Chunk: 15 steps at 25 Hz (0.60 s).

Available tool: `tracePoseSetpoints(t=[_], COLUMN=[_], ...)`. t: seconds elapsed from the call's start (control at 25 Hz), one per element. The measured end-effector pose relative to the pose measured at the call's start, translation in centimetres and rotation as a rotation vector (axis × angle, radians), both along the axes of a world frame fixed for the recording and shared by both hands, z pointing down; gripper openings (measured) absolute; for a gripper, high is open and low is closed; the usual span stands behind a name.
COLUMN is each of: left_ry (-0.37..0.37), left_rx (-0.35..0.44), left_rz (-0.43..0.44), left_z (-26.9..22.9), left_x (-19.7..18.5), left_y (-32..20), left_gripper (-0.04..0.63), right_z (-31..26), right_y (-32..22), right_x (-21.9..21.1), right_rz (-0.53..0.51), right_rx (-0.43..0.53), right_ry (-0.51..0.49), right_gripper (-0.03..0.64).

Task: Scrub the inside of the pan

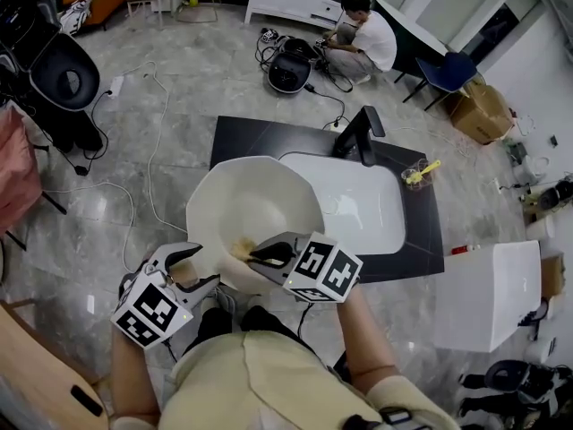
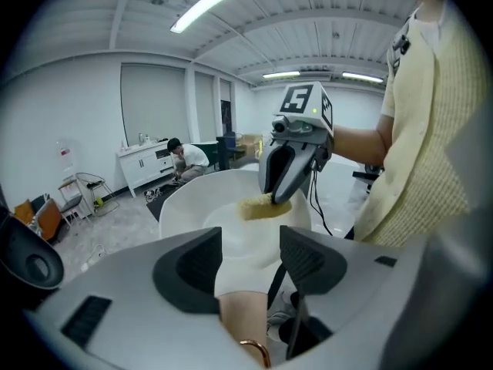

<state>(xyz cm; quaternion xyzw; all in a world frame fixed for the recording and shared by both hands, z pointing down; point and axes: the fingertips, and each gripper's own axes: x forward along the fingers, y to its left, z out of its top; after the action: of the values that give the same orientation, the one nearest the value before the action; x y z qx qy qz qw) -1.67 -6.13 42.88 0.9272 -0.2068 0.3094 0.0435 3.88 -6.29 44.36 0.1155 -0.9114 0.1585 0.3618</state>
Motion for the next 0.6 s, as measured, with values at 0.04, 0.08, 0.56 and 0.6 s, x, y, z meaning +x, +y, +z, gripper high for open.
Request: tracePoseSetpoints(t=[0.04,0.08,0.56,0.6], left_ry=[0.035,0.073,0.364,0.370], left_rx=[0.003,0.006,0.028,0.033], left_rz=[-0.022,-0.051,-0.308,-0.328], left_z=[-0.4,-1.0,-5.1,-5.1], left_x=[0.1,0.1,-0.3,-0.4], left_y=[-0.4,-0.8,-4.0,-4.2], left_gripper=[0.242,0.241,0.214,0.206], right_z=[-0.3,-0.7,-3.4,-3.5], right_y=[-0.2,-0.4,-3.1,-3.3], right_x=[0.1,0.2,2.0,2.1], right_rz=[0.017,0.037,0.273,0.292], right_rx=[0.015,0.031,0.178,0.184], right_ry=[-0.013,-0.027,-0.164,-0.175], right_gripper=[0.048,0.048,0.048,0.048])
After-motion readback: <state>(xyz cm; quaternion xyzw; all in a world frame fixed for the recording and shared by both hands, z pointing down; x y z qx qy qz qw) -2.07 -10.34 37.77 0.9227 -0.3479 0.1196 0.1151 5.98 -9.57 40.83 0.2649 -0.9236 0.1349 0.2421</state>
